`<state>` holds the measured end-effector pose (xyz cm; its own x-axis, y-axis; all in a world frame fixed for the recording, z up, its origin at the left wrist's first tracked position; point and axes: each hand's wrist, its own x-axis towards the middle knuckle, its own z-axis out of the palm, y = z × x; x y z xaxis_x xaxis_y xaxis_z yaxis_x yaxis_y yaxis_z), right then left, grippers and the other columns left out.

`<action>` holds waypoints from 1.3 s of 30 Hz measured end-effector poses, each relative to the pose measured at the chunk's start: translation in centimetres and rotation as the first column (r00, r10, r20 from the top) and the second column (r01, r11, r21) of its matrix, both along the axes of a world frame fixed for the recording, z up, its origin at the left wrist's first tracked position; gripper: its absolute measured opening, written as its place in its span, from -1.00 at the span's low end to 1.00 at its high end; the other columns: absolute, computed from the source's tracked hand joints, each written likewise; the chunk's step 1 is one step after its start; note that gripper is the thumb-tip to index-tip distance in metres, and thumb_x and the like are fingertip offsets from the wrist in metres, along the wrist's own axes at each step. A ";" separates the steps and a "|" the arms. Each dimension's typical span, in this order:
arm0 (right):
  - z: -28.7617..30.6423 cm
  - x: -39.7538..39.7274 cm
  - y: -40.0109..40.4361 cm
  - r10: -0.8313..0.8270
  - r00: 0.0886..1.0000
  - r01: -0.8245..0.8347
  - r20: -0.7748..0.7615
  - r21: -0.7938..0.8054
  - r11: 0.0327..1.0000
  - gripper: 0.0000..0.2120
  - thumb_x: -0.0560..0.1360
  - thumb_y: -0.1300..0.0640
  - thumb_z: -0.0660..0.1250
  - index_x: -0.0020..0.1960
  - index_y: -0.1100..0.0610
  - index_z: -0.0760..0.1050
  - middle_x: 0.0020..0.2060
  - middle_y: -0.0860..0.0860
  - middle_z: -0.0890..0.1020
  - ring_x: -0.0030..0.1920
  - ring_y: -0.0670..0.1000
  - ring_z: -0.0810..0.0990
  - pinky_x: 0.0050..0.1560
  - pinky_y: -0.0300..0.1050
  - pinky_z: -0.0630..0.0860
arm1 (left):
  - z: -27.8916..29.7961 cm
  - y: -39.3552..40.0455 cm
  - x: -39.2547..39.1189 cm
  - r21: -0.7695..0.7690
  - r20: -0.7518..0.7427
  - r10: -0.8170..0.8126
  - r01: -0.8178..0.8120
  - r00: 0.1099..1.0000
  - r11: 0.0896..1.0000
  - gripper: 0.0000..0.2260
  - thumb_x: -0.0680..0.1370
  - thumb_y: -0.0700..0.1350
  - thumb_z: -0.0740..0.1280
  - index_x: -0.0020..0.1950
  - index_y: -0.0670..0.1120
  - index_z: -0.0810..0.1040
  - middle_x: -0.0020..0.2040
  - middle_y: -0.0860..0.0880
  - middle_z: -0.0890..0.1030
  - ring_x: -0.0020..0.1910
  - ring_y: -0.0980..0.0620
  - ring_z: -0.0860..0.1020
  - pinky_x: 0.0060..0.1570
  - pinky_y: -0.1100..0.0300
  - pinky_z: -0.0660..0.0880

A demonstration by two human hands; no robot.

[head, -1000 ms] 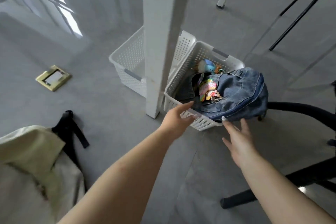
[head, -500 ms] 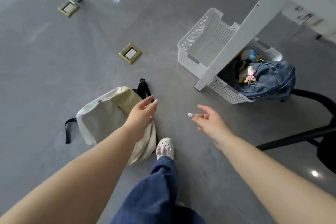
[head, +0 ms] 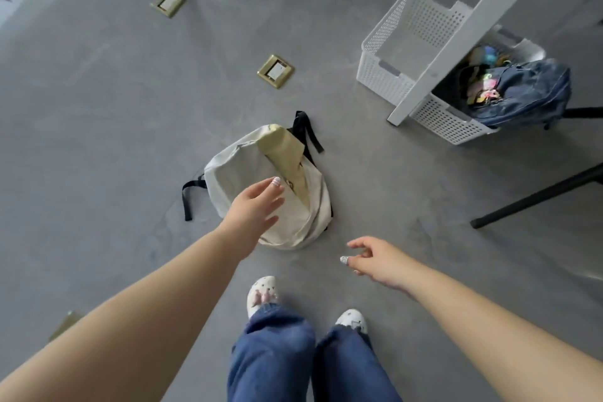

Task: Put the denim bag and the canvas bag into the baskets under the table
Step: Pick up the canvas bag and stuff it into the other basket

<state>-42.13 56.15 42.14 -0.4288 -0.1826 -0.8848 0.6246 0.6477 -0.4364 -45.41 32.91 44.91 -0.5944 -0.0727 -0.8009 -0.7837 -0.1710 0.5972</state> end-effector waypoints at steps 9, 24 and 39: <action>-4.5 -1.8 -11.8 -0.303 0.953 0.304 -0.024 0.108 0.947 -0.65 0.51 0.05 0.32 0.26 0.13 0.44 -0.10 0.01 0.58 -0.10 0.03 0.63 -0.22 -0.21 0.40 | -4.7 -13.5 -4.4 -0.069 0.029 -0.178 0.179 0.984 0.981 -0.80 0.56 0.04 0.28 0.15 0.04 0.50 0.20 0.02 0.58 0.23 0.03 0.52 0.22 0.07 0.42; -23.6 -1.4 -18.9 -0.354 0.935 0.329 -0.019 0.421 0.845 -0.50 0.53 -0.06 0.24 0.42 0.10 0.30 0.32 0.06 0.50 0.26 0.13 0.50 0.14 -0.11 0.39 | -25.0 -19.0 -12.7 -0.570 0.178 -0.740 0.680 0.649 0.460 -0.39 0.49 0.11 0.35 0.47 -0.03 0.26 0.43 -0.05 0.41 0.35 -0.09 0.42 0.28 0.09 0.35; -45.6 0.8 -18.9 -0.753 0.658 0.625 0.014 0.547 0.557 -0.51 0.41 0.00 0.38 0.26 0.17 0.38 0.23 0.23 0.51 0.22 0.23 0.50 0.20 0.01 0.44 | -42.2 -18.9 -16.6 -0.784 0.315 -0.793 0.614 0.521 0.092 -0.54 0.50 -0.05 0.33 0.39 -0.01 0.39 0.44 -0.13 0.30 0.30 -0.23 0.42 0.27 -0.03 0.38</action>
<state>-41.38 37.24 -3.41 -0.0253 0.5319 -0.8465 0.9990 0.0440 -0.0022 -62.02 14.04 2.73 -0.8293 -0.0169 -0.5586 -0.1588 0.9654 0.2066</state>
